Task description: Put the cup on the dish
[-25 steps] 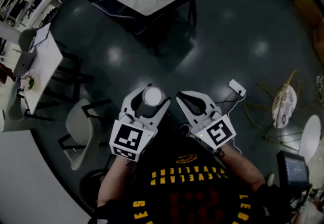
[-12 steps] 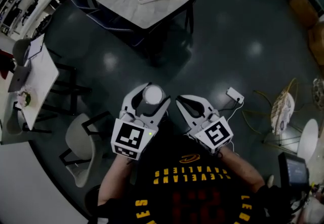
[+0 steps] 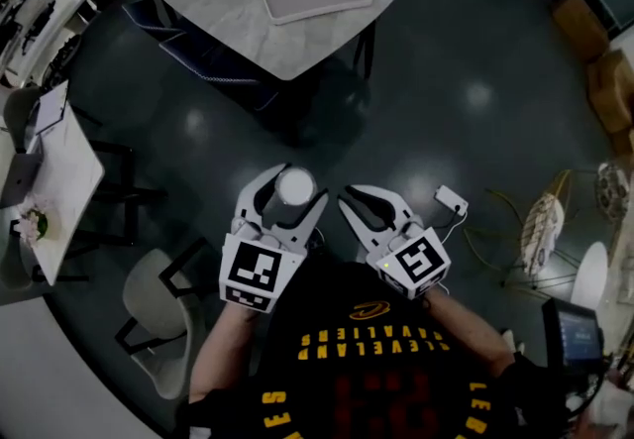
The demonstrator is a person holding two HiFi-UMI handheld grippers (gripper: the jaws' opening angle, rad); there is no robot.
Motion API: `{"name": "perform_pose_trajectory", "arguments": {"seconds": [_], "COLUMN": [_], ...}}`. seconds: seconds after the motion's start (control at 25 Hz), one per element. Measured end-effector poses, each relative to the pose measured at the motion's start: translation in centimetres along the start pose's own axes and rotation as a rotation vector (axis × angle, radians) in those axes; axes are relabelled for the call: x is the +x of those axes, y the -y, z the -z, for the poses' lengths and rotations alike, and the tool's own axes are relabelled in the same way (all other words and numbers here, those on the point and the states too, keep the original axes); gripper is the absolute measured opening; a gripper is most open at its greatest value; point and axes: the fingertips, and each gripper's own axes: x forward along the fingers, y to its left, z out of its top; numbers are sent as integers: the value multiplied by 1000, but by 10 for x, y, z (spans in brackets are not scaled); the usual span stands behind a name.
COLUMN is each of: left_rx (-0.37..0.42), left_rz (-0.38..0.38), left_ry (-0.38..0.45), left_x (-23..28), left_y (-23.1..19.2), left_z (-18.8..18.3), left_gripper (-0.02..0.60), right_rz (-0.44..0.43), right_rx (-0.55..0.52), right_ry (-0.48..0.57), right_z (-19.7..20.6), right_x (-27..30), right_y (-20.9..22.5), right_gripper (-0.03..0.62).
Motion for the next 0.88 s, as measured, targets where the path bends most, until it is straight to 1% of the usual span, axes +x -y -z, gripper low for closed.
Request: {"name": "perform_pose_trajectory", "arguments": {"seconds": [0.16,0.28,0.44,0.52,0.6,0.72,0.8,0.88], "left_rx": [6,11,-26,-46,-39,9,45,59], "left_rz": [21,15,11,18,34,59,43,9], "left_ry": [-6,-8,-3,4,13,27,22,8], "left_x": [9,10,17,22,30,45,57,72], "left_y": [-27,-46,-65,-73,-80,-93,-107,-120], "left_z": [3,2,-2,-7,-14,-29,-35,-41], "left_gripper": [264,264,264,264,264,264,264,264], "right_rz": [-21,-41,-34,-47,-88,-178,-222,-243], "right_rx": [-13,-16,-10,-27,-46,-36,-22,-16], "right_ry": [-15,-23,-32,-22,8,60,85,97], "right_z": [-8,-12,-13,-14,-19,-30,-36,-39], "right_x": [34,51,64,73,82,97,109,118], "right_y": [-1,0,17,23,27,42,60,83], "right_gripper": [51,51,51,51,51,51,51,51]}}
